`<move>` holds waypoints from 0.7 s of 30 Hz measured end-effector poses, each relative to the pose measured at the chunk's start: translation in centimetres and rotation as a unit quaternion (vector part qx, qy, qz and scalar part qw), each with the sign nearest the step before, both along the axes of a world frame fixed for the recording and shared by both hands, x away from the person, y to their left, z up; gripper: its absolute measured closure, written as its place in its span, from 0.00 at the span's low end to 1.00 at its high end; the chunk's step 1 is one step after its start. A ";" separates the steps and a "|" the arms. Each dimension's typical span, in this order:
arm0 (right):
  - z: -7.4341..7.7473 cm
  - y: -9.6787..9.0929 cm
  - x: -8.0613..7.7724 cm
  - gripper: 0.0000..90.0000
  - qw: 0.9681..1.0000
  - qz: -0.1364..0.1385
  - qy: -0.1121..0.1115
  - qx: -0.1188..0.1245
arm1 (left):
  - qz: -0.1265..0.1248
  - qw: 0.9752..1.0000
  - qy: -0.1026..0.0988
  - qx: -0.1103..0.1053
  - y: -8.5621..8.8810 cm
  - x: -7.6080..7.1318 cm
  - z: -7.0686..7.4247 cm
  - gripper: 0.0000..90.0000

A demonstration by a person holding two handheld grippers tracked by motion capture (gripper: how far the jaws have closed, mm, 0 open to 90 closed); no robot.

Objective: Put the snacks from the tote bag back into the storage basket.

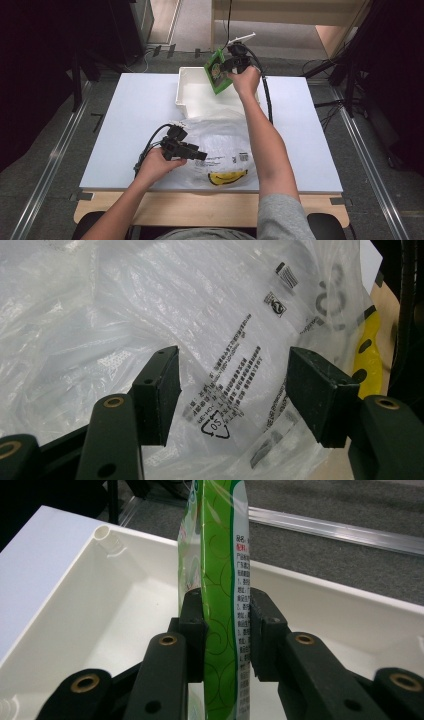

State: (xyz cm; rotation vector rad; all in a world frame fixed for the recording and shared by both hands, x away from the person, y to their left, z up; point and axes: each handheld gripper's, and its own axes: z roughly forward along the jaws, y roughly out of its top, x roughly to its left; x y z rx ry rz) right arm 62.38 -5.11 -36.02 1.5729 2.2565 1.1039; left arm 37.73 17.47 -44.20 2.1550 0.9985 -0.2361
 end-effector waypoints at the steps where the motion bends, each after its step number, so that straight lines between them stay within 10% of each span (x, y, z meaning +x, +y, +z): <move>1: -0.2 0.0 0.0 0.82 1.000 0.001 0.003 0.001 | 0.001 1.000 0.000 -0.001 0.0 0.0 0.0 0.44; 21: -3.1 0.4 -0.4 0.79 1.000 0.014 0.006 0.011 | -0.001 1.000 0.003 -0.005 -0.2 -0.1 -0.1 0.45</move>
